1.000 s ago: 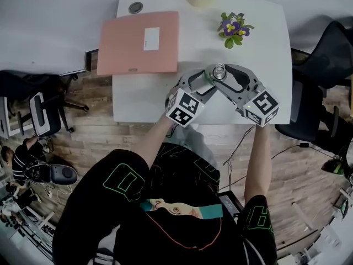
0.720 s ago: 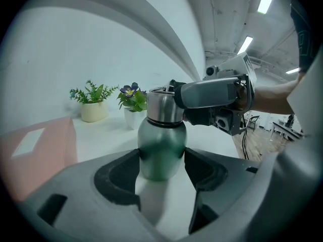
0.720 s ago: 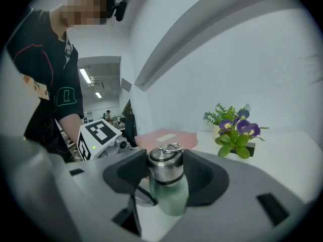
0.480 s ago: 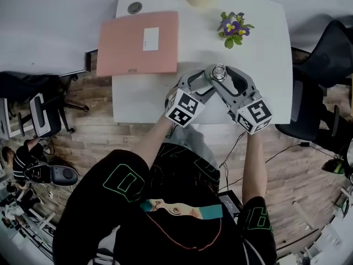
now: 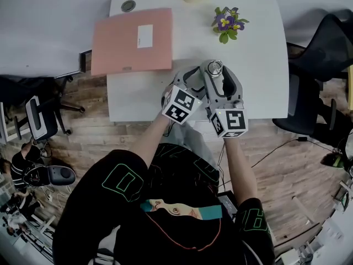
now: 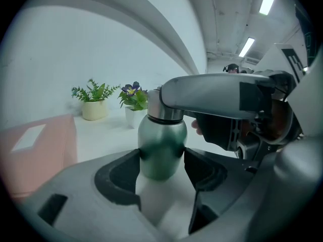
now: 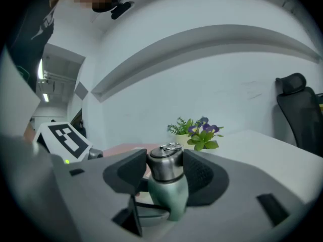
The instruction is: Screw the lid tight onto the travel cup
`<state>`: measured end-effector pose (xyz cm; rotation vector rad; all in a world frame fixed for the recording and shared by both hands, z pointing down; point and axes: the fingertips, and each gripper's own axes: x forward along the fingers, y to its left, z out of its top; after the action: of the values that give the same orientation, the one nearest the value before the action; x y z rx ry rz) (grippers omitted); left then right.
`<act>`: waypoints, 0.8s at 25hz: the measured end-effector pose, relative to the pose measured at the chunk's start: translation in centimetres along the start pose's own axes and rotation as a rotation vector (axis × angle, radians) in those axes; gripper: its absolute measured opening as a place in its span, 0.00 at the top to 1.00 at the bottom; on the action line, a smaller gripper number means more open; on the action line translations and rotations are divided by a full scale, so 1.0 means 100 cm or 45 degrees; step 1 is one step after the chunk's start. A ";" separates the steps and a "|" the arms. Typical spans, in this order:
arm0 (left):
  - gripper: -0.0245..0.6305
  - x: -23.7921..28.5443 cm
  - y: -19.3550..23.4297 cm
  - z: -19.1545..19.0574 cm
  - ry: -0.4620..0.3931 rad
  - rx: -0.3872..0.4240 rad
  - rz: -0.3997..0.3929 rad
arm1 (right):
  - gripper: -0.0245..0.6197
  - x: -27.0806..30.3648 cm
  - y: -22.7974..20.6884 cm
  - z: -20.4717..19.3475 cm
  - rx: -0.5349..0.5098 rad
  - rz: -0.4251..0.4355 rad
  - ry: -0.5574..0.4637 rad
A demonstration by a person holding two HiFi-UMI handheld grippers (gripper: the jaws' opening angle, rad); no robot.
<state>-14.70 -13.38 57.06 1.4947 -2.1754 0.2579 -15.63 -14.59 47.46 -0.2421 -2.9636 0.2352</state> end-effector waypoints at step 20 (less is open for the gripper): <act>0.53 0.002 0.000 -0.005 0.036 -0.011 -0.023 | 0.47 0.001 -0.010 -0.001 -0.086 0.343 0.180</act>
<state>-14.62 -13.36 57.58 1.4962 -2.1377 0.2620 -15.87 -15.54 47.72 -0.6400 -2.7953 0.1424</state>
